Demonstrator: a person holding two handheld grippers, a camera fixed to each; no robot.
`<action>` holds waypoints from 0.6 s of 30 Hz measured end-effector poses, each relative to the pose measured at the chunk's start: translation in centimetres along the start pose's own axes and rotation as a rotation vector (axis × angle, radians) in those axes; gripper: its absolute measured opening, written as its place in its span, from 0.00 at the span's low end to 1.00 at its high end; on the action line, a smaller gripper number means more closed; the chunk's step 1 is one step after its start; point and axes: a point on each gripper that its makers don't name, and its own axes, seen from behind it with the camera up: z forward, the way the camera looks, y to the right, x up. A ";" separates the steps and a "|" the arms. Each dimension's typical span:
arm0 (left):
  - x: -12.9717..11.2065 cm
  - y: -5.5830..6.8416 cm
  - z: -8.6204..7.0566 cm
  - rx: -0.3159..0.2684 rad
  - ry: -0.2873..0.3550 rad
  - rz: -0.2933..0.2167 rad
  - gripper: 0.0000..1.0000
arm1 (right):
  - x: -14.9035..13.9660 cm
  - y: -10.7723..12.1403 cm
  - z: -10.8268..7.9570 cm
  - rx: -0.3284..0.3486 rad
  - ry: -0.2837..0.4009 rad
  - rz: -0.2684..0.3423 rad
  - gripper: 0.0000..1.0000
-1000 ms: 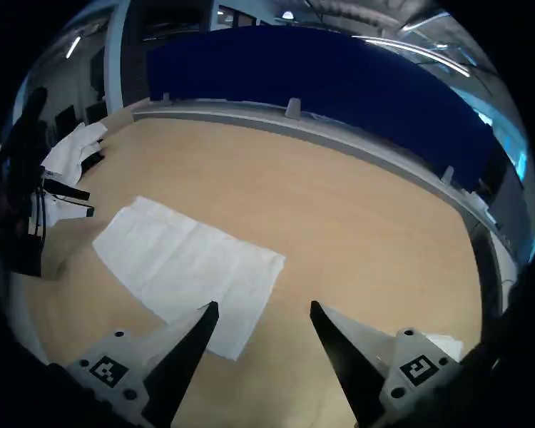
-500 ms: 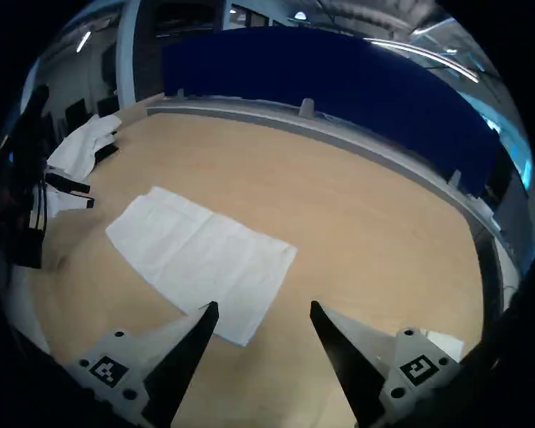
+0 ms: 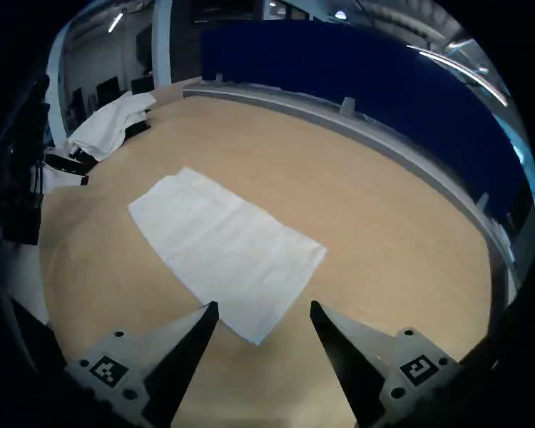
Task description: Fold towel
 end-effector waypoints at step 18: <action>-2.0 -1.1 -3.7 0.042 -0.002 -0.034 0.85 | -2.6 -0.5 1.9 0.052 -0.077 -0.057 0.98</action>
